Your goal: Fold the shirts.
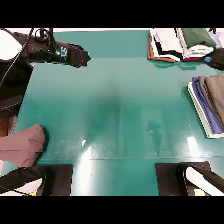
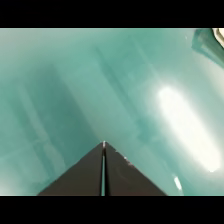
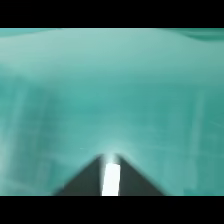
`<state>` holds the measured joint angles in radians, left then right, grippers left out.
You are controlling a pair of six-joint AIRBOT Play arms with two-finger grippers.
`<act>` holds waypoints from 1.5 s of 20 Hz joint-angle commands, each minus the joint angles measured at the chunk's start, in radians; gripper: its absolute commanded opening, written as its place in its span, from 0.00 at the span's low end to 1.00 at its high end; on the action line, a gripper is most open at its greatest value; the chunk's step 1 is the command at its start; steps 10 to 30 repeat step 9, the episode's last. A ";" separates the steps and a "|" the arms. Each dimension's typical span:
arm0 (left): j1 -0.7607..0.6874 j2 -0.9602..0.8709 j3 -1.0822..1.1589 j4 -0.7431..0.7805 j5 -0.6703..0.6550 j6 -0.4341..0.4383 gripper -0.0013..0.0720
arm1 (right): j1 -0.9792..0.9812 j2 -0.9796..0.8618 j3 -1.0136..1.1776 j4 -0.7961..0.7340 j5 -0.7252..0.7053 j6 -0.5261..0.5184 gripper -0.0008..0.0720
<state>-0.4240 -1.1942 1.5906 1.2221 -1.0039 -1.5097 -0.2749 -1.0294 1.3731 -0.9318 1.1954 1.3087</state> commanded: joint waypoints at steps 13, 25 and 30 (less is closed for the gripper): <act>0.000 0.000 0.000 0.000 0.054 0.000 0.05 | 0.226 0.001 0.003 0.014 -0.048 -0.003 0.04; 0.000 0.000 0.000 0.000 0.054 0.000 0.05 | 0.226 0.001 0.003 0.014 -0.048 -0.003 0.04; 0.000 0.000 0.000 0.000 0.054 0.000 0.05 | 0.226 0.001 0.003 0.014 -0.048 -0.003 0.04</act>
